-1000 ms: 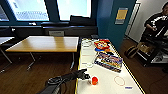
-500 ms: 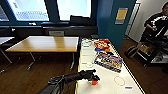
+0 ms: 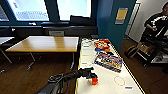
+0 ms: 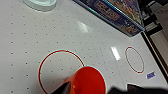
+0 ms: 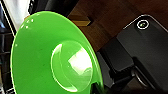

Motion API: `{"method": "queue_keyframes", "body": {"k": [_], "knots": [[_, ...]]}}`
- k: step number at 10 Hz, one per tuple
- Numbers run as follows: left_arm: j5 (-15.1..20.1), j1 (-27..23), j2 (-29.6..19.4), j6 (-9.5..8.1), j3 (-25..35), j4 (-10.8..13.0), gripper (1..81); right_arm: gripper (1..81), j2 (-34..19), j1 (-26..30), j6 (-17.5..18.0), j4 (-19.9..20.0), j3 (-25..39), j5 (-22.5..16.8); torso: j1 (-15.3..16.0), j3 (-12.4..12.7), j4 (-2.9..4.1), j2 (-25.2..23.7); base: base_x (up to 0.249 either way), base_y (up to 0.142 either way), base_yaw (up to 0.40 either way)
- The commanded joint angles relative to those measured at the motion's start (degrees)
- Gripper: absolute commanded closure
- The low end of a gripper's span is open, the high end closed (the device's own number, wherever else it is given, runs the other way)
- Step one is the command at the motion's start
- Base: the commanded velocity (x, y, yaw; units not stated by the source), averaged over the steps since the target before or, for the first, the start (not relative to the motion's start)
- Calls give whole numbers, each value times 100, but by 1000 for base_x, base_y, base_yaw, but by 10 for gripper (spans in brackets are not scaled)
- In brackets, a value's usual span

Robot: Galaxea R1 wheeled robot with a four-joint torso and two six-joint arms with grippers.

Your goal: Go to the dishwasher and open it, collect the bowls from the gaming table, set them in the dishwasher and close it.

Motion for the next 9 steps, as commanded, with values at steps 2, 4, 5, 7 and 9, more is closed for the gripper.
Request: {"method": "queue_keyframes", "body": {"k": [2,4,5,7,9], "knots": [[32,-980,376,-1,-2,37,10,811,-228,323,7,-127,132,-452,0,0,0,0,0,0,0],[32,-980,376,-10,-11,37,10,811,-236,323,7,-127,132,-470,0,-2,0,0,0,0,0],[23,-980,376,-19,-106,63,10,811,-236,349,6,-119,123,-531,0,-2,0,0,0,0,0],[-72,-1006,376,7,-301,133,10,811,-245,358,7,-119,123,-531,0,-2,0,0,0,0,0],[-197,-980,376,43,-160,186,10,811,-245,349,7,-101,71,-549,0,-2,0,0,0,0,0]]}}
